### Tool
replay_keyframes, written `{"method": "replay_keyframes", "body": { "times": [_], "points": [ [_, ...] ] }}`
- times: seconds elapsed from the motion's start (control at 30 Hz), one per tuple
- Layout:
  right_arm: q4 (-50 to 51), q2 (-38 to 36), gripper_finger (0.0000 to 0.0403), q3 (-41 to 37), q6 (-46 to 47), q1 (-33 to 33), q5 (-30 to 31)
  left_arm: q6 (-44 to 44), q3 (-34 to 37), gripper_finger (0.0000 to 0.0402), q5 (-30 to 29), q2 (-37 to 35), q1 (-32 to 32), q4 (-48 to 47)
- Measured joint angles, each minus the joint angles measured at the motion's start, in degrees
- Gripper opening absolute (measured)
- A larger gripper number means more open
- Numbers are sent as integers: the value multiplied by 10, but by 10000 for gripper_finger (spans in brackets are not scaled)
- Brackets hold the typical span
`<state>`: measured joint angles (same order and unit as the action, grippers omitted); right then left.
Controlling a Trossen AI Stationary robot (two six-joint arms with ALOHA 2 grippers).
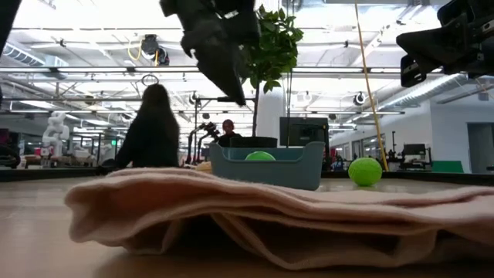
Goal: Pick and placing Produce into tupperware
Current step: Adjust the blue container
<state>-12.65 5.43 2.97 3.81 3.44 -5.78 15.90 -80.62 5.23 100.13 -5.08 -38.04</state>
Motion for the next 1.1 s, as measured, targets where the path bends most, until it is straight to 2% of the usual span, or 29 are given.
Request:
{"method": "replay_keyframes", "body": {
  "times": [0.17,0.4,0.8,0.9,1.1],
  "points": [
    [-5,4,0,0,0,0,0,-28,113,1,-18,-92,11,156],
    [-10,10,0,0,-2,0,0,-83,270,1,-38,-184,15,293],
    [-26,33,0,0,-1,0,2,-185,477,0,-40,-180,14,568],
    [-26,46,0,0,-2,0,16,-207,497,0,-42,-179,22,580],
    [-47,71,0,0,-13,0,20,-217,510,0,-93,-177,49,582]
  ]
}}
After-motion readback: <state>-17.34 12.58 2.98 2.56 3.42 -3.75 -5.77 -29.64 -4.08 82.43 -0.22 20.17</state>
